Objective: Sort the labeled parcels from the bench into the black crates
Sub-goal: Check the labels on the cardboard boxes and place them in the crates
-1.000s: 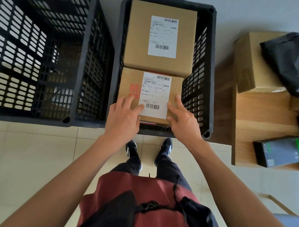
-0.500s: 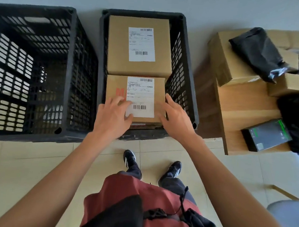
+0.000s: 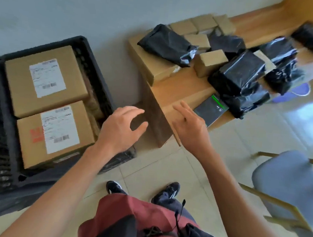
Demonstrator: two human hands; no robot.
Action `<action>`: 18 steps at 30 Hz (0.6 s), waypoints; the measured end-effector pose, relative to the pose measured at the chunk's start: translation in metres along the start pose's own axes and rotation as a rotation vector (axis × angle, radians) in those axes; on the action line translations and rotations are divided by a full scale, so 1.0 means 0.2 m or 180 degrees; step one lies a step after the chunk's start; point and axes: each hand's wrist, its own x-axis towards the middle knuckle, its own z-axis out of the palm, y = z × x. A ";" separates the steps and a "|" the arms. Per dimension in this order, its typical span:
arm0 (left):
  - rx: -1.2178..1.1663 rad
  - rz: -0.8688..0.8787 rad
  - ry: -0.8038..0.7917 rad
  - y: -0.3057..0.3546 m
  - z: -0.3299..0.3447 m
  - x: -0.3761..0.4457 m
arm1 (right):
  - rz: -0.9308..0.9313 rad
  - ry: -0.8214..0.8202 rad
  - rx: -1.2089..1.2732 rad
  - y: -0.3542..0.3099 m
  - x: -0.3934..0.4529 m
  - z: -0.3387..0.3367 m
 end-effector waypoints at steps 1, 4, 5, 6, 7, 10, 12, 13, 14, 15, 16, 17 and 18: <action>0.0000 0.0082 -0.0044 0.08 0.05 0.04 | 0.0101 0.0084 0.0046 0.08 -0.02 -0.08; 0.0061 0.0297 -0.0219 0.32 0.20 0.14 | 0.0382 0.0177 0.0115 0.32 -0.09 -0.28; 0.0065 0.0351 -0.0265 0.39 0.24 0.17 | 0.0444 0.0219 0.0176 0.39 -0.11 -0.34; 0.0066 0.0396 -0.0299 0.45 0.29 0.20 | 0.0485 0.0269 0.0226 0.46 -0.13 -0.40; 0.0065 0.0436 -0.0325 0.52 0.33 0.23 | 0.0506 0.0337 0.0267 0.52 -0.15 -0.45; 0.0069 0.0545 -0.0388 0.70 0.43 0.30 | 0.0605 0.0536 0.0350 0.68 -0.20 -0.60; 0.0032 0.0562 -0.0400 0.81 0.49 0.34 | 0.0665 0.0622 0.0363 0.75 -0.22 -0.68; 0.0004 0.0570 -0.0407 0.85 0.51 0.36 | 0.0695 0.0654 0.0387 0.79 -0.22 -0.72; -0.0023 0.0582 -0.0418 0.89 0.54 0.39 | 0.0729 0.0669 0.0410 0.82 -0.21 -0.76; -0.0038 0.0599 -0.0428 0.92 0.56 0.41 | 0.0750 0.0681 0.0424 0.85 -0.21 -0.79; -0.0040 0.0611 -0.0437 0.95 0.57 0.43 | 0.0766 0.0689 0.0426 0.87 -0.19 -0.81; -0.0039 0.0618 -0.0447 0.97 0.59 0.45 | 0.0769 0.0703 0.0429 0.89 -0.17 -0.84; -0.0042 0.0629 -0.0458 0.98 0.60 0.48 | 0.0778 0.0719 0.0438 0.91 -0.15 -0.86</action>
